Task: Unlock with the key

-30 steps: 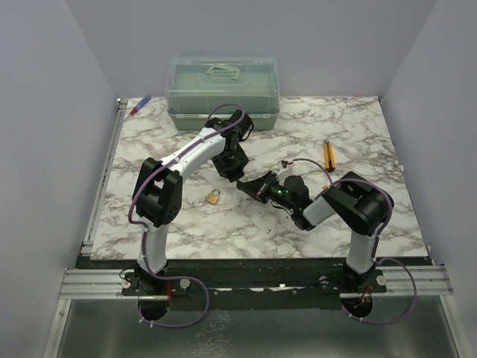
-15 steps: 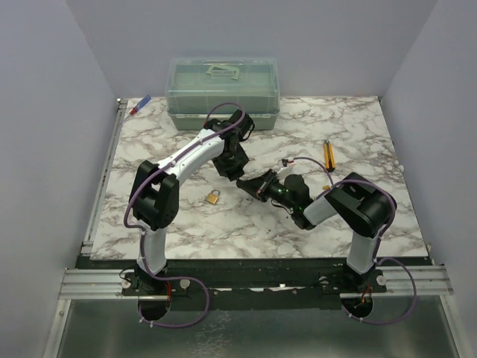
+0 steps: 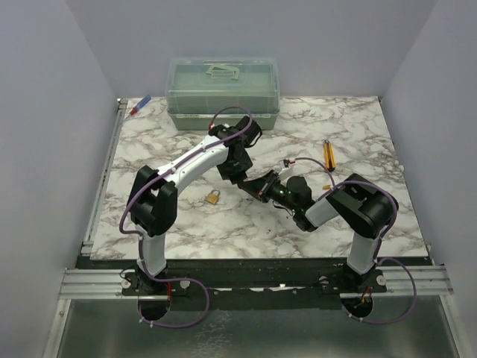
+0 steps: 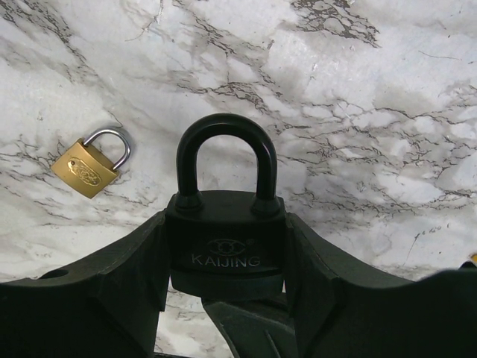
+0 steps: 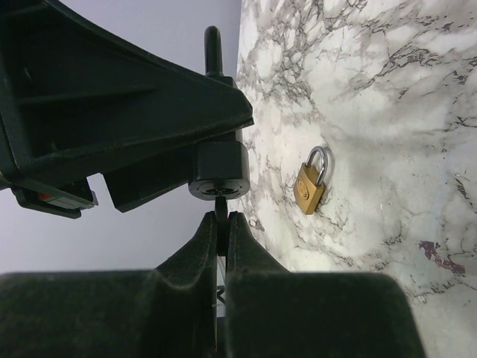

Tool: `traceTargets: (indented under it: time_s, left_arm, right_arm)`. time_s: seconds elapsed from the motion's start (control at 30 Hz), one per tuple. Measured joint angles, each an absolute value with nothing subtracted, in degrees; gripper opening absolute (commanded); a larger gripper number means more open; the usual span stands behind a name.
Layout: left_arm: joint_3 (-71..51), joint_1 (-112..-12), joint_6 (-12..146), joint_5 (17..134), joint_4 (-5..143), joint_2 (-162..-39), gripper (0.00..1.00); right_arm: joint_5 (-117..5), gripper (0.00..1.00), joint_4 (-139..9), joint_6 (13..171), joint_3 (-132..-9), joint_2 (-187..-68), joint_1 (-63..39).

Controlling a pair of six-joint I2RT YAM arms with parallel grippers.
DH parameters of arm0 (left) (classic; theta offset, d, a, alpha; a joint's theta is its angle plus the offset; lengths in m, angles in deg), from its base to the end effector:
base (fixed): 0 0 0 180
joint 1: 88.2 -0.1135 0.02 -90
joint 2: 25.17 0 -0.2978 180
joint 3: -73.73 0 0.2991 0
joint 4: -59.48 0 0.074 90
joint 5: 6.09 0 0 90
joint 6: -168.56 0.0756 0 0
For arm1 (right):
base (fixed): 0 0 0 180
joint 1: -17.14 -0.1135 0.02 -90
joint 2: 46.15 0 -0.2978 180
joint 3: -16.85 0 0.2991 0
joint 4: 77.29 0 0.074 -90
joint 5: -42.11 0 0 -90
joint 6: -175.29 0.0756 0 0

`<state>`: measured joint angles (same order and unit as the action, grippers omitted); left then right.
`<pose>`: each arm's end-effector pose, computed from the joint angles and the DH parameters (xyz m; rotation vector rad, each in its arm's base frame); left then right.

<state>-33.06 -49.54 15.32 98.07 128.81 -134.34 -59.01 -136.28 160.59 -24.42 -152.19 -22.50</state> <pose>0.3730 -0.2747 0.2425 -0.6386 2.6732 -0.1285 0.2812 0.2519 0.1142 0.4363 1.9203 1.5976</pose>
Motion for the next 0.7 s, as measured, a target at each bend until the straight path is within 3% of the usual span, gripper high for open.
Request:
traceTargets:
  time_s: [0.7]
  left_arm:
    - [-26.1, -43.6, 13.2, 103.5, 123.1, -129.1, 0.00]
  right_arm:
    - [-59.1, 0.00, -134.2, 155.2, -19.4, -145.7, -22.7]
